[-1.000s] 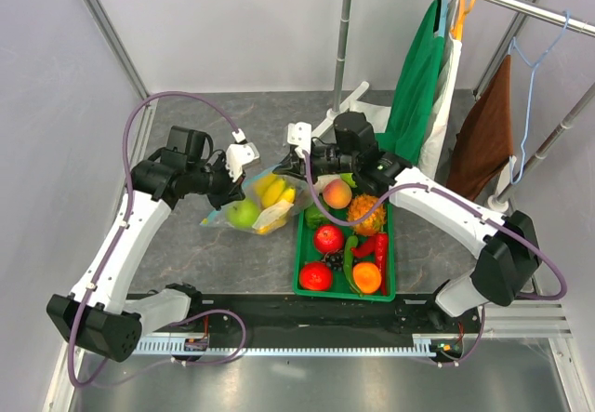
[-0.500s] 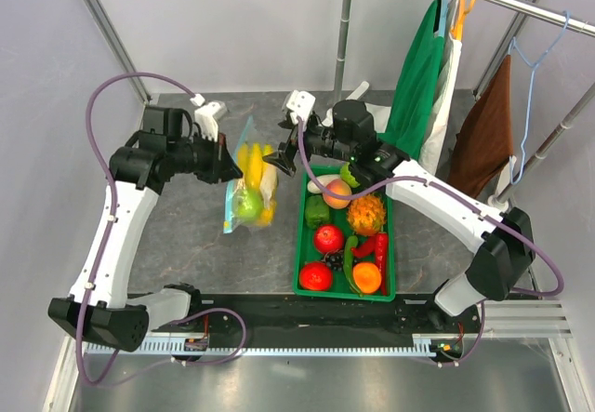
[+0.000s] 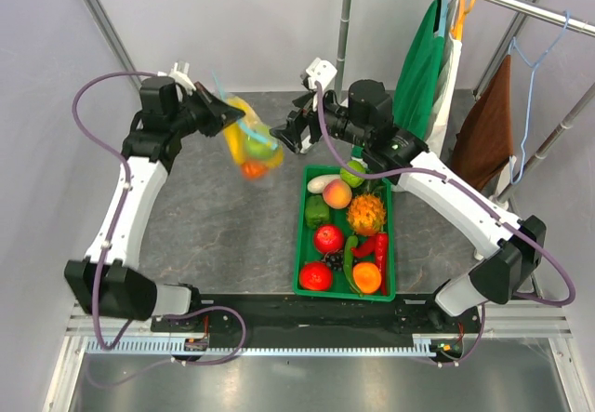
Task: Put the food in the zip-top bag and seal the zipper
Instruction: Place the zipper food storage bag at the center of the board.
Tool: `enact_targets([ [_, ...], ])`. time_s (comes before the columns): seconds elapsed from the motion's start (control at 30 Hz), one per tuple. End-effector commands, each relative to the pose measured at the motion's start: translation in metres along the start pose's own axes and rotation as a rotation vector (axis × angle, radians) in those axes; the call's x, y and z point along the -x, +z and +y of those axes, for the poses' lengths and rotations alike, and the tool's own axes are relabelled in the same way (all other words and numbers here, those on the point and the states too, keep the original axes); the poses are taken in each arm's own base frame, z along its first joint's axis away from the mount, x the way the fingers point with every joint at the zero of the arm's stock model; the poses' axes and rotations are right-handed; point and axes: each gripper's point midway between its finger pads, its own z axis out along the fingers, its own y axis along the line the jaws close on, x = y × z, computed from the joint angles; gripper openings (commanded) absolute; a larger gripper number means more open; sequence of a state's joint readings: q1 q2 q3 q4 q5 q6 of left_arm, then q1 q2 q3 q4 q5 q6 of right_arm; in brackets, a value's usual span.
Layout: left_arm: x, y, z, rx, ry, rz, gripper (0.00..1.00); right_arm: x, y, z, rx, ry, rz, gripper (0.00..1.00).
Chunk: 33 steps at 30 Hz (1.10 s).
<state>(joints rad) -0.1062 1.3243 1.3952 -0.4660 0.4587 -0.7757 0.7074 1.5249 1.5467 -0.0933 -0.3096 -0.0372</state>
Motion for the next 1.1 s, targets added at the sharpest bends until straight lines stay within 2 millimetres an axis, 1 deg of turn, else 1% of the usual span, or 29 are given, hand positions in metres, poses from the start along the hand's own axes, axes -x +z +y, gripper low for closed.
enact_targets([
  [0.0,0.063,0.032,-0.004,-0.073,-0.214,-0.167,0.02,0.024,-0.015,-0.013,-0.054,0.017,-0.038,0.98],
  [0.03,0.052,0.046,0.012,-0.083,-0.322,-0.102,0.02,0.022,-0.016,-0.013,-0.056,0.017,-0.035,0.98],
  [0.07,0.050,0.049,0.027,-0.078,-0.384,-0.089,0.02,0.022,-0.017,-0.016,-0.062,0.018,-0.034,0.98],
  [0.1,0.040,0.054,0.038,-0.070,-0.443,-0.055,0.02,0.021,-0.018,-0.016,-0.062,0.018,-0.032,0.98],
  [0.13,0.030,0.057,0.068,-0.039,-0.524,-0.051,0.02,0.019,-0.019,-0.018,-0.067,0.016,-0.029,0.98],
  [0.17,0.026,0.055,0.084,-0.017,-0.547,-0.055,0.02,0.020,-0.020,-0.018,-0.067,0.014,-0.031,0.98],
  [0.2,0.018,0.055,0.097,0.012,-0.559,-0.050,0.02,0.020,-0.021,-0.018,-0.067,0.013,-0.031,0.98],
  [0.23,-0.005,0.055,0.122,0.063,-0.592,-0.025,0.02,0.021,-0.023,-0.018,-0.065,0.011,-0.031,0.98],
  [0.3,-0.026,0.048,0.135,0.086,-0.619,0.003,0.02,0.020,-0.024,-0.017,-0.056,0.002,-0.025,0.98],
  [0.33,-0.051,0.046,0.148,0.108,-0.630,0.056,0.02,0.019,-0.025,-0.016,-0.050,-0.003,-0.022,0.98],
  [0.37,-0.067,0.041,0.154,0.134,-0.642,0.099,0.02,0.017,-0.025,-0.014,-0.037,-0.011,-0.015,0.98],
  [0.4,-0.077,0.035,0.155,0.141,-0.637,0.122,0.02,0.017,-0.025,-0.014,-0.034,-0.015,-0.013,0.98],
  [0.47,-0.116,0.023,0.164,0.186,-0.631,0.232,0.02,0.017,-0.025,-0.013,-0.030,-0.019,-0.012,0.98],
  [0.5,-0.125,0.015,0.162,0.193,-0.613,0.252,0.03,0.014,-0.023,-0.012,-0.023,-0.019,-0.007,0.98],
  [0.53,-0.137,0.008,0.167,0.216,-0.579,0.283,0.04,0.014,-0.021,-0.012,-0.020,-0.017,-0.005,0.98],
  [0.57,-0.143,0.002,0.169,0.230,-0.565,0.296,0.13,0.015,-0.021,-0.013,-0.019,-0.017,-0.005,0.98],
  [0.6,-0.155,-0.007,0.172,0.272,-0.578,0.330,0.19,0.013,-0.018,-0.012,-0.014,-0.013,-0.003,0.98],
  [0.63,-0.158,-0.013,0.171,0.273,-0.536,0.336,0.24,0.015,-0.018,-0.012,-0.011,-0.013,-0.007,0.98],
  [0.67,-0.161,-0.017,0.172,0.284,-0.530,0.348,0.32,0.015,-0.018,-0.012,-0.011,-0.014,-0.006,0.98],
  [0.7,-0.173,-0.027,0.174,0.330,-0.554,0.393,0.38,0.015,-0.018,-0.011,-0.008,-0.015,-0.006,0.98],
  [0.73,-0.174,-0.033,0.172,0.335,-0.522,0.398,0.42,0.015,-0.019,-0.012,-0.011,-0.024,-0.006,0.98],
  [0.77,-0.177,-0.038,0.172,0.348,-0.525,0.409,0.51,0.016,-0.020,-0.012,-0.013,-0.030,-0.007,0.98],
  [0.83,-0.182,-0.052,0.165,0.359,-0.520,0.408,0.63,0.016,-0.022,-0.014,-0.019,-0.047,-0.005,0.98],
  [0.87,-0.181,-0.057,0.161,0.354,-0.512,0.397,0.70,0.017,-0.023,-0.013,-0.016,-0.051,-0.005,0.98],
  [0.9,-0.179,-0.060,0.157,0.345,-0.496,0.385,0.74,0.019,-0.025,-0.012,-0.016,-0.057,-0.010,0.98],
  [0.93,-0.176,-0.065,0.152,0.340,-0.483,0.376,0.77,0.021,-0.026,-0.011,-0.013,-0.064,-0.013,0.98],
  [0.97,-0.171,-0.071,0.143,0.312,-0.450,0.348,0.84,0.021,-0.027,-0.011,-0.013,-0.064,-0.010,0.98],
  [1.03,-0.157,-0.077,0.128,0.267,-0.366,0.308,0.93,0.023,-0.031,-0.010,-0.013,-0.065,-0.014,0.98],
  [1.07,-0.148,-0.079,0.121,0.248,-0.321,0.280,1.00,0.023,-0.033,-0.010,-0.016,-0.056,-0.013,0.98],
])
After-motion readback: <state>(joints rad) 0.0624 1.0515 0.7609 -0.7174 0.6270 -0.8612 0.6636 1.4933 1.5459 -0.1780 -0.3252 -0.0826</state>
